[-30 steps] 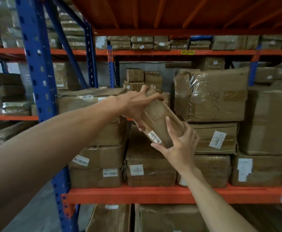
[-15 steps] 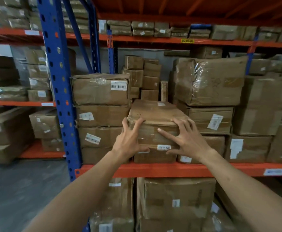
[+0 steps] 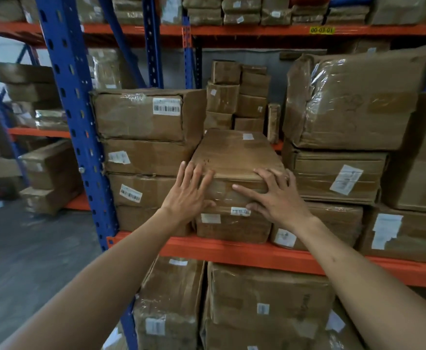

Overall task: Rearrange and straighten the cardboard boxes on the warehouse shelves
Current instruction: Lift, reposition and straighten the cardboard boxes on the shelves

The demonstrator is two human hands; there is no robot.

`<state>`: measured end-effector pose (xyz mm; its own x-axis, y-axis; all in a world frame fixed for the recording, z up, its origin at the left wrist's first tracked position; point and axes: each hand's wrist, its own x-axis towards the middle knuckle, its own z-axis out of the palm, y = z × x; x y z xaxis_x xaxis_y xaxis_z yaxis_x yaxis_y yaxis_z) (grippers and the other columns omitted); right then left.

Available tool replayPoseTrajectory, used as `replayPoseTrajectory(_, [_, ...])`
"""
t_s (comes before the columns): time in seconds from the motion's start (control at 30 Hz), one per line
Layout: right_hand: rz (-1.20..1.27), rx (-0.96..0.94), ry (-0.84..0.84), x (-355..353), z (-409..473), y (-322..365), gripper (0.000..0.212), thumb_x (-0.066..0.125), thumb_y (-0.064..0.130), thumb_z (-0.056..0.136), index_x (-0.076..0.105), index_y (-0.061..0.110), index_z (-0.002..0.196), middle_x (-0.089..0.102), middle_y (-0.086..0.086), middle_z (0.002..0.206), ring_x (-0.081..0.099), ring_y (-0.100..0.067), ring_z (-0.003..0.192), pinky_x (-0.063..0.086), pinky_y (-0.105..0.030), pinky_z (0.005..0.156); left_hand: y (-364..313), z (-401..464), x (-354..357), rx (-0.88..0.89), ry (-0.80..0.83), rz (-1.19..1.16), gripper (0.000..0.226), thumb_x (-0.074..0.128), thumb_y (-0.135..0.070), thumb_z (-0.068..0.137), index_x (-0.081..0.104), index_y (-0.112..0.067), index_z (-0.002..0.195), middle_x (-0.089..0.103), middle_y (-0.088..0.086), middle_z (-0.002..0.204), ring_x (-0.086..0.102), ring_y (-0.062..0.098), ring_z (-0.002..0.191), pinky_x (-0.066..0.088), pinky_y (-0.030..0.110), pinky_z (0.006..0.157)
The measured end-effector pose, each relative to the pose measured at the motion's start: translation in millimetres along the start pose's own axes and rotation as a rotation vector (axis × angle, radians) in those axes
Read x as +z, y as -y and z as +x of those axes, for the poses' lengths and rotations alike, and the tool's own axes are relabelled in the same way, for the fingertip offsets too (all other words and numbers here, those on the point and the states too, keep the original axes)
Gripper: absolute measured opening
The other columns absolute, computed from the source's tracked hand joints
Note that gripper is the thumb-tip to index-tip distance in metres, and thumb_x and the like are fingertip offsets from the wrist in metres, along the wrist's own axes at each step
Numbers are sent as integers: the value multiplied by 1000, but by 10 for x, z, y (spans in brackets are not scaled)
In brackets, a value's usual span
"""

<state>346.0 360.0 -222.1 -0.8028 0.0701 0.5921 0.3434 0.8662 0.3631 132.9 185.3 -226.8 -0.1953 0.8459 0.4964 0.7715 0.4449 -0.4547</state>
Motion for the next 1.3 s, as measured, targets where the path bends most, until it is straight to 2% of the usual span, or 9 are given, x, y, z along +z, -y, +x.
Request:
replayPoseTrajectory(0.07, [-3, -14, -19, 130, 55, -18, 63, 56, 56, 97, 32, 53, 154, 30, -18, 153, 30, -43, 135, 32, -78, 104, -5, 73, 75, -39, 38, 34, 93, 29, -71, 97, 2, -8, 160, 17, 25, 161, 13, 44, 150, -9, 57, 121])
replayPoseTrajectory(0.2, [41, -35, -27, 280, 154, -158, 63, 59, 55, 97, 35, 52, 155, 45, -24, 151, 35, -45, 135, 30, -79, 104, -12, 187, 93, -42, 56, 73, 92, 30, -70, 97, 6, -6, 157, 19, 23, 159, 14, 42, 150, -6, 57, 123])
replayPoseTrajectory(0.5, [10, 25, 210, 439, 391, -316, 65, 28, 66, 104, -25, 69, 142, 5, -12, 167, 1, -38, 151, 6, -73, 117, -18, 499, 156, -107, 156, 125, 93, 31, -69, 98, -2, -5, 156, 14, 25, 160, 10, 45, 151, -9, 57, 123])
replayPoseTrajectory(0.57, [22, 40, 263, 409, 420, -305, 68, 30, 62, 106, -26, 70, 143, -2, -9, 167, -6, -36, 151, 2, -73, 118, -35, 531, 135, -124, 184, 125, 93, 34, -68, 98, -1, -6, 157, 14, 24, 159, 10, 45, 150, -8, 57, 123])
replayPoseTrajectory(0.7, [151, 54, 346, 215, 395, -254, 65, 37, 61, 105, -8, 68, 153, -7, -6, 169, -13, -32, 153, -5, -71, 119, -73, 559, 16, -131, 214, 86, 90, 39, -67, 96, 8, -10, 158, 26, 16, 154, 20, 43, 147, -1, 59, 123])
replayPoseTrajectory(0.8, [297, 115, 191, 41, 242, -316, 65, 36, 64, 103, 0, 63, 157, -9, -6, 169, -11, -31, 154, -6, -67, 121, 15, 640, -150, -91, 275, 17, 88, 37, -72, 94, 13, -14, 156, 32, 12, 153, 31, 37, 144, 4, 60, 123])
replayPoseTrajectory(0.93, [475, 437, -89, -249, -31, -619, 67, 36, 75, 97, 1, 70, 153, -13, 6, 168, -10, -21, 153, 9, -62, 123, 137, 859, -505, -42, 317, -12, 97, 34, -76, 93, 1, -15, 161, 30, 15, 158, 38, 35, 142, 21, 57, 120])
replayPoseTrajectory(1.13, [675, 808, -333, -699, -437, -1182, 70, 50, 72, 96, 3, 77, 147, -7, 23, 163, 27, -33, 151, 38, -51, 114, -117, 1424, -1313, -20, 137, -276, 103, 48, -74, 90, -15, -30, 159, 25, 21, 158, 43, 42, 137, 45, 52, 104])
replayPoseTrajectory(1.3, [772, 961, -422, -813, -656, -1537, 79, 52, 77, 91, -1, 74, 149, -7, 22, 165, 25, -31, 152, 32, -53, 115, -569, 1901, -1889, 54, 5, -407, 108, 54, -73, 88, -22, -38, 156, 25, 24, 156, 46, 44, 134, 48, 54, 101])
